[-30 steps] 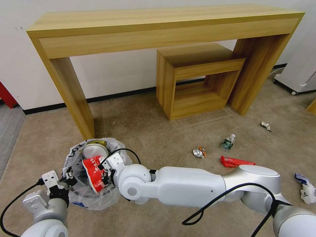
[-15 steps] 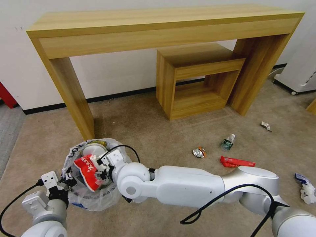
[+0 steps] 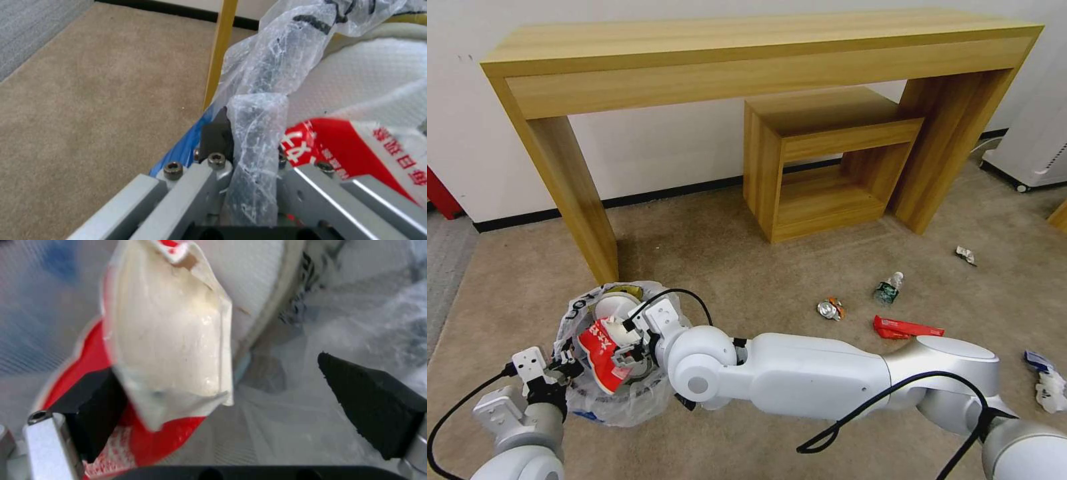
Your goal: Pick up the trash bin and place the garbage on the floor into it.
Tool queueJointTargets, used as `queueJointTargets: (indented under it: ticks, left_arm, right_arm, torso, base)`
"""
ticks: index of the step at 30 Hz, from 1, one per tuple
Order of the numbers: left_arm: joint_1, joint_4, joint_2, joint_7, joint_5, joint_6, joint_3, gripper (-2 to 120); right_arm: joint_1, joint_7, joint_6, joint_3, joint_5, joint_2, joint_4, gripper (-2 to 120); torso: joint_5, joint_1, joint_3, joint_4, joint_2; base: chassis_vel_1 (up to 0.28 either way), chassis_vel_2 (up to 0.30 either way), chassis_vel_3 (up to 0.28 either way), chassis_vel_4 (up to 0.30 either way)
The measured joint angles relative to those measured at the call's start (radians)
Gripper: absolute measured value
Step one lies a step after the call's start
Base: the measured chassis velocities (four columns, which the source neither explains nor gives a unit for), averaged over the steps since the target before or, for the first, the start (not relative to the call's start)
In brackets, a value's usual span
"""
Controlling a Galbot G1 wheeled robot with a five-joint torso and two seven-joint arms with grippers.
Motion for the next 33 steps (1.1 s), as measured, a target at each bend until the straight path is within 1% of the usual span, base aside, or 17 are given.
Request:
queueJointTargets:
  ticks: [4,13,18,21,27,30,31,32,33]
  left_arm:
    - [-0.002,0.000,-0.004,0.003,0.001,-0.001,0.003,1]
    - [-0.009,0.006,-0.006,0.009,0.002,-0.003,0.006,1]
    - [-0.012,0.014,-0.005,0.010,0.003,-0.003,0.006,1]
    - [-0.013,0.024,-0.003,0.010,0.003,-0.004,0.002,1]
    - [-0.015,0.031,0.000,0.009,0.002,-0.004,-0.005,1]
    - [-0.015,0.040,0.006,0.007,-0.001,-0.004,-0.011,1]
    - [-0.015,0.040,0.006,0.007,-0.001,-0.004,-0.011,1]
    - [-0.016,0.041,0.007,0.007,-0.001,-0.004,-0.012,1]
    - [-0.016,0.044,0.008,0.006,-0.001,-0.004,-0.013,1]
  right_arm:
    - [-0.002,-0.017,0.001,-0.007,-0.035,-0.005,0.000,100]
    - [-0.003,-0.117,0.089,-0.008,-0.090,-0.013,0.004,100]
    - [-0.003,-0.140,0.125,0.003,-0.115,-0.013,0.004,100]
    - [-0.008,-0.170,0.167,0.038,-0.137,-0.015,0.012,100]
    - [-0.014,-0.184,0.203,0.087,-0.155,-0.023,0.024,100]
    - [-0.027,-0.192,0.248,0.186,-0.182,-0.047,0.032,100]
    - [-0.027,-0.192,0.248,0.186,-0.182,-0.047,0.032,100]
    - [-0.030,-0.198,0.259,0.207,-0.193,-0.054,0.033,100]
    - [-0.039,-0.211,0.277,0.253,-0.214,-0.070,0.035,100]
  torso:
    - [0.0000,0.000,0.000,0.0000,0.000]
    - [0.0000,0.000,0.000,0.0000,0.000]
    - [0.0000,0.000,0.000,0.0000,0.000]
    - [0.0000,0.000,0.000,0.0001,0.000]
    - [0.0000,0.000,0.000,0.0001,0.000]
    - [0.0000,0.000,0.000,0.0001,0.000]
    - [0.0000,0.000,0.000,0.0001,0.000]
    - [0.0000,0.000,0.000,0.0002,0.000]
    - [0.0000,0.000,0.000,0.0002,0.000]
  base:
    - [0.000,0.000,0.000,0.000]
    - [0.000,0.000,0.000,0.000]
    - [0.000,0.000,0.000,0.000]
    - [0.000,0.000,0.000,0.000]
    - [0.000,0.000,0.000,0.000]
    - [0.000,0.000,0.000,0.000]
    - [0.000,0.000,0.000,0.000]
    - [0.000,0.000,0.000,0.000]
    - [0.000,0.000,0.000,0.000]
